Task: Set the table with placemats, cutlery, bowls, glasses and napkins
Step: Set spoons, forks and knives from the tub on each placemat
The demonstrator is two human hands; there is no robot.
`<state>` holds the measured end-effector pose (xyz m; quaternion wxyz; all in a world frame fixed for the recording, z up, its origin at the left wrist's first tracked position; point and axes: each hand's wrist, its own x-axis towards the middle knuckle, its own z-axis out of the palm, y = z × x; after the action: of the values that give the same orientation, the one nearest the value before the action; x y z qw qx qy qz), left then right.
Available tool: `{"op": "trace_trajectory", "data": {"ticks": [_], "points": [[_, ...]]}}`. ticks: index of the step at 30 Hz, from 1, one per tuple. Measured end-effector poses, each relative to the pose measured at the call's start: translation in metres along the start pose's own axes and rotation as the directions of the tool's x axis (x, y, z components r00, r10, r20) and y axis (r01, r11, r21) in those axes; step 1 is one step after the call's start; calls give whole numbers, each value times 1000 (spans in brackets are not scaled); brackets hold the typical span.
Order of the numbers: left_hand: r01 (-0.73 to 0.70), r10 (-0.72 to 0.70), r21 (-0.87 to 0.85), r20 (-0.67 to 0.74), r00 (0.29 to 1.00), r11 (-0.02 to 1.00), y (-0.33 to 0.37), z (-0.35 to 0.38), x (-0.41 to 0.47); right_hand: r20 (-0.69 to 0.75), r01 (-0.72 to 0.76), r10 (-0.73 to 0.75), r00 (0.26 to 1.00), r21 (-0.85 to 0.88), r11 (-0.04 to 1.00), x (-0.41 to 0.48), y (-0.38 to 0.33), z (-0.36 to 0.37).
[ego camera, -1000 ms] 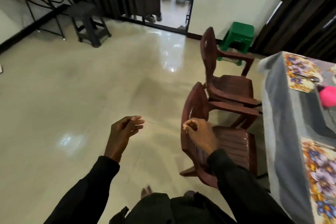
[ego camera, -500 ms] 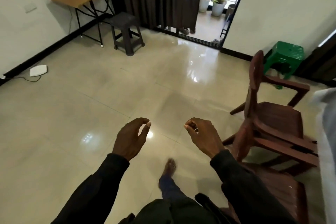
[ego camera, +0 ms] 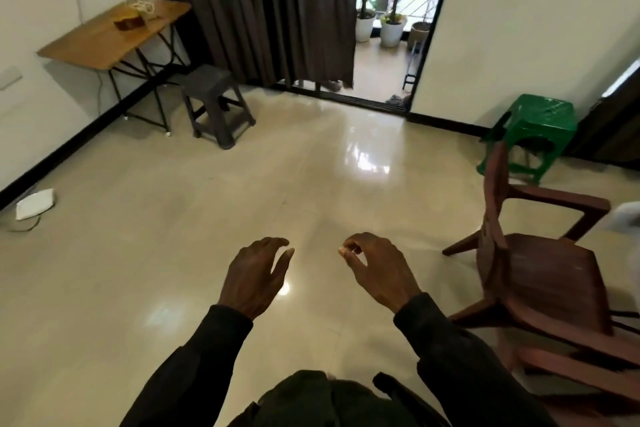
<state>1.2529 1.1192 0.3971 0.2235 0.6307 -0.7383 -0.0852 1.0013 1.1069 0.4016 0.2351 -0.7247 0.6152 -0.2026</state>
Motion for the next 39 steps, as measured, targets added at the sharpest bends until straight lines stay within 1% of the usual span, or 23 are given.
{"op": "trace_trajectory", "data": {"ticks": [3, 7, 10, 13, 16, 18, 20, 23, 26, 28, 33, 36, 39], "points": [[-68, 70, -40, 40, 997, 997, 6, 22, 55, -30, -39, 37, 999, -59, 998, 32, 21, -21], [-146, 153, -88, 85, 984, 985, 14, 54, 133, -83, -133, 124, 989, -111, 985, 77, 59, -44], [-232, 247, -127, 113, 963, 964, 22, 76, 190, -76, -179, 168, 983, -168, 970, 114, 82, -56], [-307, 330, -159, 146, 933, 938, 28, 101, 257, -110, -219, 200, 974, -200, 955, 154, 100, -68], [-396, 431, -203, 172, 886, 896, 34, 127, 333, -165, -313, 286, 944, -173, 934, 195, 116, -85], [-448, 487, -233, 147, 861, 863, 41, 140, 376, -174, -353, 329, 928, -132, 926, 217, 122, -97], [-544, 577, -234, 105, 810, 806, 51, 155, 419, -210, -388, 359, 910, -120, 914, 246, 132, -110], [-654, 689, -227, 135, 712, 721, 65, 175, 472, -255, -430, 394, 883, -108, 896, 283, 148, -122], [-697, 735, -236, 163, 658, 677, 71, 194, 514, -280, -445, 410, 868, -72, 892, 318, 161, -131], [-704, 742, -236, 195, 642, 670, 77, 204, 540, -280, -442, 409, 869, -67, 894, 339, 174, -134], [-696, 737, -243, 214, 641, 676, 93, 239, 609, -309, -461, 423, 852, -58, 886, 399, 232, -148], [-702, 744, -246, 206, 636, 668, 113, 266, 659, -387, -435, 387, 837, -41, 899, 438, 277, -166], [-697, 736, -236, 195, 648, 677, 142, 287, 709, -451, -424, 366, 814, -30, 905, 476, 322, -191]]}}
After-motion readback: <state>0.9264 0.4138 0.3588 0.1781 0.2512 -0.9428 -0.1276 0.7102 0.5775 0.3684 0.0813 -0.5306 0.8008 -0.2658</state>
